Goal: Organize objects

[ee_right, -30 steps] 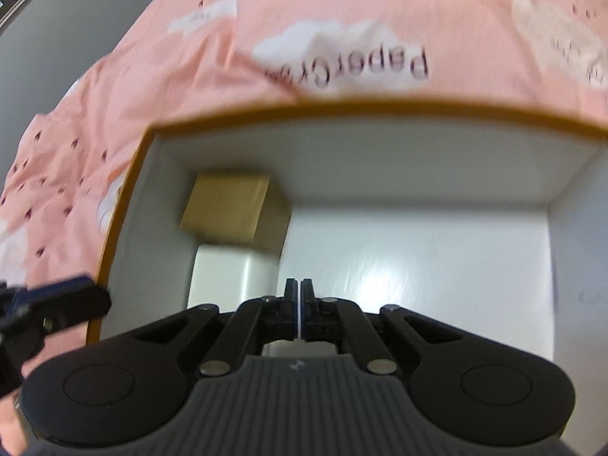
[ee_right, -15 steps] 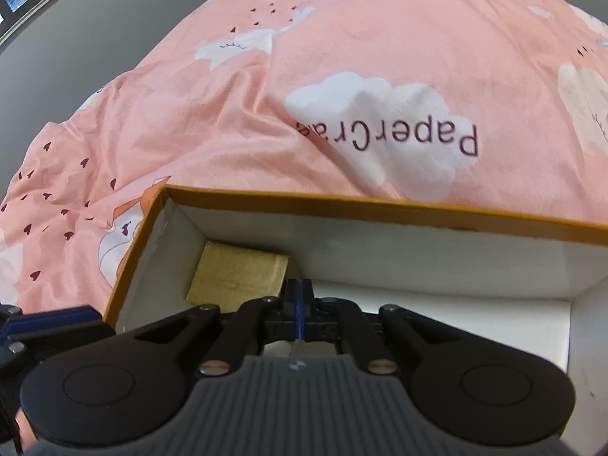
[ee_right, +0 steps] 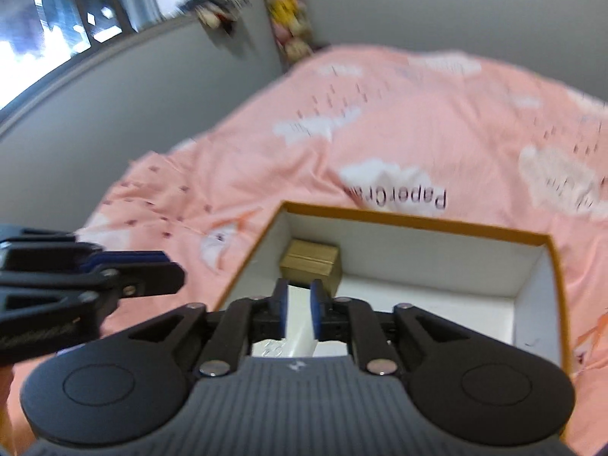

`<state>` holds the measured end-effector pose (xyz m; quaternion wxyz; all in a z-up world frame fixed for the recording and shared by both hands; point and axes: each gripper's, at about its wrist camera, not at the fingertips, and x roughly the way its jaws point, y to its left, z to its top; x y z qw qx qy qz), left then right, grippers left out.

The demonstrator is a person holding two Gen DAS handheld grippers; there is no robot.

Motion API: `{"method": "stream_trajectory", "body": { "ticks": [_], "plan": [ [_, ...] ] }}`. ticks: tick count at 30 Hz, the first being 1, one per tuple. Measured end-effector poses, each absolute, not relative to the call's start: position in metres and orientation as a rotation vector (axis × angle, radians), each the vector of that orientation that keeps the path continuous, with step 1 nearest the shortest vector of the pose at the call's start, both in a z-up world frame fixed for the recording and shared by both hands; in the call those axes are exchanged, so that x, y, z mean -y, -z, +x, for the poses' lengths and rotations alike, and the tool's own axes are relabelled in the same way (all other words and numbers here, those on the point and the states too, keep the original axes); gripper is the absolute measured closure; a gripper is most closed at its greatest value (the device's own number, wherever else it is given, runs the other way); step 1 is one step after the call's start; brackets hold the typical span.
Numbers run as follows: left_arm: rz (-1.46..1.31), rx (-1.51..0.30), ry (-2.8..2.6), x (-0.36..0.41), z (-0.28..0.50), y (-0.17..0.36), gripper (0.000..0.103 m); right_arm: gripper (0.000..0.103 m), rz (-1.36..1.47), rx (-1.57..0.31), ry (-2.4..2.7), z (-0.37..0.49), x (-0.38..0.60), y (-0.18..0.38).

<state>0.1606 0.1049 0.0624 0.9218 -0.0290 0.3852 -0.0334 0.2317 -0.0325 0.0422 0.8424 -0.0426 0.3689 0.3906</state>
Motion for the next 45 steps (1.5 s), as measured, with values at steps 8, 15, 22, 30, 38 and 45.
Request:
{"method": "stream_trajectory", "body": {
  "ticks": [8,15,22,30,38,45],
  "plan": [
    [-0.089,-0.809,0.206,-0.068,0.095,-0.043,0.09,0.063,-0.085,-0.74,-0.757,0.147,0.11,-0.048],
    [-0.147,-0.929,0.237,-0.047,0.071,0.004,0.09,0.063,-0.026,-0.903,-0.635,0.104,0.157,-0.005],
    [-0.101,-1.042,0.233,-0.027,0.06,0.041,0.09,0.055,-0.059,-1.062,-0.568,0.073,0.172,0.038],
    [-0.081,-1.069,0.233,-0.019,0.047,0.052,0.09,0.032,-0.17,-1.229,-0.527,0.065,0.17,0.072],
    [-0.089,-1.067,0.233,-0.019,0.046,0.054,0.09,0.036,-0.14,-1.331,-0.529,0.074,0.169,0.094],
    [-0.094,-1.053,0.239,-0.018,0.047,0.052,0.09,0.051,-0.115,-1.279,-0.505,0.07,0.175,0.082]
  ]
}}
